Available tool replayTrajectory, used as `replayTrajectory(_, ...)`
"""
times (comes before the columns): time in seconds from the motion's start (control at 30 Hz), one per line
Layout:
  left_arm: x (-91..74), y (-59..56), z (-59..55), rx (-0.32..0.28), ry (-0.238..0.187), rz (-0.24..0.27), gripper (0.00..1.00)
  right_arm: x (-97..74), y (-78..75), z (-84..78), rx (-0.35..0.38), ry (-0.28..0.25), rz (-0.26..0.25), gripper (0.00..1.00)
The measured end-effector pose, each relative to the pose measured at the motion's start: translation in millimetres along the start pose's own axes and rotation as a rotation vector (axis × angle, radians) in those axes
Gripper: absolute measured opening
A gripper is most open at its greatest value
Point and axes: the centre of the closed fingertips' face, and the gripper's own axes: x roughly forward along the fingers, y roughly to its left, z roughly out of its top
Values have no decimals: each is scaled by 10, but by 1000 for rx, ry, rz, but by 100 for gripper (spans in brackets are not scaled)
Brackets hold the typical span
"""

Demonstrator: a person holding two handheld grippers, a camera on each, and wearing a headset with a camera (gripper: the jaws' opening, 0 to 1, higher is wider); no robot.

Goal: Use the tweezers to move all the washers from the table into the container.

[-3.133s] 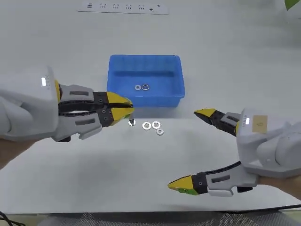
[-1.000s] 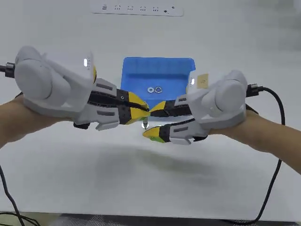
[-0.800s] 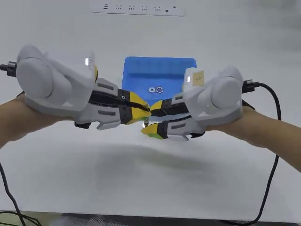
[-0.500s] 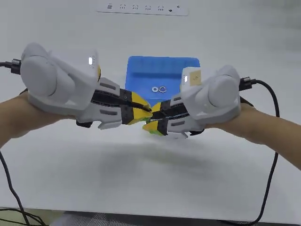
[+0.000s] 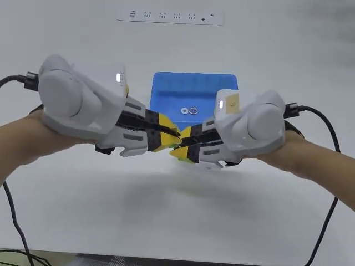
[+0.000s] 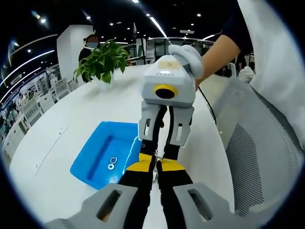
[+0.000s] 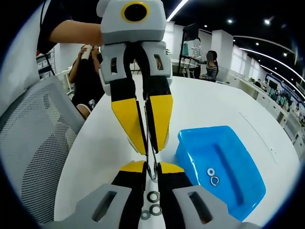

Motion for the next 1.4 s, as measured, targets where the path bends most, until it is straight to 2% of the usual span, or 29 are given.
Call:
replayTrajectory(0.2, -23, -27, -34, 2, 22, 16, 9, 11, 12, 5, -23, 2, -12, 10)
replayTrajectory(0.23, -31, -19, -59, 1, 37, 25, 10, 11, 15, 6, -24, 2, -12, 10)
replayTrajectory(0.27, -40, -49, -89, -19, 49, 15, 15, 5, 23, 3, -24, 2, -11, 10)
replayTrajectory(0.33, -53, -95, -88, -29, 37, 5, 25, -1, 35, 0, -23, 3, -13, 10)
replayTrajectory(0.47, -115, -87, -47, -59, -3, 46, 28, -34, 83, -3, -25, 2, -13, 10)
replayTrajectory(0.57, -176, -101, -4, -98, -41, 67, 35, -82, 94, 46, -23, -6, -19, 10)
replayTrajectory(0.6, -195, -110, 6, -93, -49, 74, 38, -97, 91, 70, -22, -13, -23, 10)
replayTrajectory(0.63, -221, -100, 13, -102, -59, 99, 41, -117, 83, 101, -16, -21, -29, 10)
replayTrajectory(0.7, -260, -105, 7, -125, -67, 118, 49, -154, 63, 144, -16, -33, -43, 10)
replayTrajectory(0.8, -349, -74, -3, -155, -89, 190, 53, -200, 18, 181, -17, -43, -65, 10)
replayTrajectory(0.83, -363, -49, 10, -175, -103, 219, 55, -214, 4, 189, -10, -48, -71, 10)
replayTrajectory(0.87, -366, -47, 55, -211, -136, 242, 57, -237, -16, 203, 5, -58, -79, 10)
replayTrajectory(0.9, -358, -75, 90, -225, -156, 240, 61, -252, -26, 213, 12, -62, -84, 10)
replayTrajectory(0.97, -345, -130, 94, -208, -151, 238, 66, -283, -36, 237, 18, -68, -88, 10)
replayTrajectory(1.17, -369, -211, 19, -230, -147, 256, 70, -431, -26, 359, 15, -84, -100, 10)
replayTrajectory(1.27, -417, -222, 59, -256, -180, 270, 73, -497, -28, 412, 12, -95, -103, 10)
replayTrajectory(1.4, -486, -216, 46, -281, -193, 295, 80, -587, -58, 475, 2, -100, -116, 10)
